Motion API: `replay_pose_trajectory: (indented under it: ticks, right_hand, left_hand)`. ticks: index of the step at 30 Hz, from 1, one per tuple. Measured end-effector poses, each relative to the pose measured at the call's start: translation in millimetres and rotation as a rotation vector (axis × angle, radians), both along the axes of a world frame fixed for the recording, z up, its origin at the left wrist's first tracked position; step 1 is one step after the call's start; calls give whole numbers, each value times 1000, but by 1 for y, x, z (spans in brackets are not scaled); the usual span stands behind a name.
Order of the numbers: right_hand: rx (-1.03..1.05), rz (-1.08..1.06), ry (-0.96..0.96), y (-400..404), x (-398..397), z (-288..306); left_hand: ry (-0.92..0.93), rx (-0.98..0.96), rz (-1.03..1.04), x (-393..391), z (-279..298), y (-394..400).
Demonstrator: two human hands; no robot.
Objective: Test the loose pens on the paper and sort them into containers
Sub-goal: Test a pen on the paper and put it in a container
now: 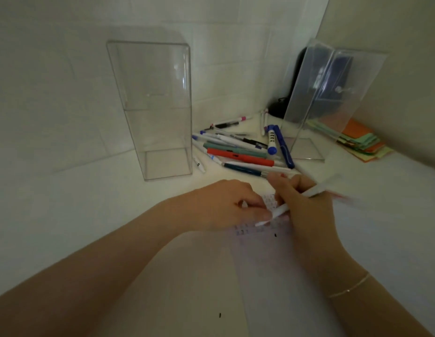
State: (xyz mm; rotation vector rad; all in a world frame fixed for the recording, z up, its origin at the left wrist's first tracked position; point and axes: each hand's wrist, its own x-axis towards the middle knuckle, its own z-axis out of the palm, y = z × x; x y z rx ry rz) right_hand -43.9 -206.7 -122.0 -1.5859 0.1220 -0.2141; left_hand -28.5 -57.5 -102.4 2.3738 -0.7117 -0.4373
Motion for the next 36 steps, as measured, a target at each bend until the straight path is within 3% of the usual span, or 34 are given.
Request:
replay_pose_trajectory:
  ticks: [1,4,5,8,13,22,25,28,30,32,34,36]
  right_hand:
    - [99,6,23,0,0,3]
    - [832,74,133,-11,1,18]
    - [993,123,142,-15,1,23]
    - [1039,294,113,-23,3,29]
    - [948,358,110,-25,9,43]
    - [656,413,62,-6,4,73]
    - [354,383,-12,9,0,91]
    - [58,280,-191,28,-2,120]
    - [-277,149,-352,38,2,136]
    - [-641,105,-501,49,13,148]
    - [-838,226,-476,60,30,154]
    - [-850,403,-367,71,50,155]
  left_hand:
    - [-8,-6,2,-3,2,-2]
    - [-10,-11,3,-10,4,-9]
    - [-1,-26,5,-12,4,-11]
    - [7,-78,7,-19,3,-19]
    - [-82,-123,60,-30,6,-26]
    - [-218,-335,176,-48,-5,-29]
    - [-327,-472,296,-49,-9,-26]
    - [-596,-691,637,-44,-1,-12]
    - [-863,-749,902,-36,10,5]
    - [-1007,-723,1098,-26,21,22]
    - [-974,-688,1219,-17,32,33]
    - [-835,-693,1268,-7,37,35]
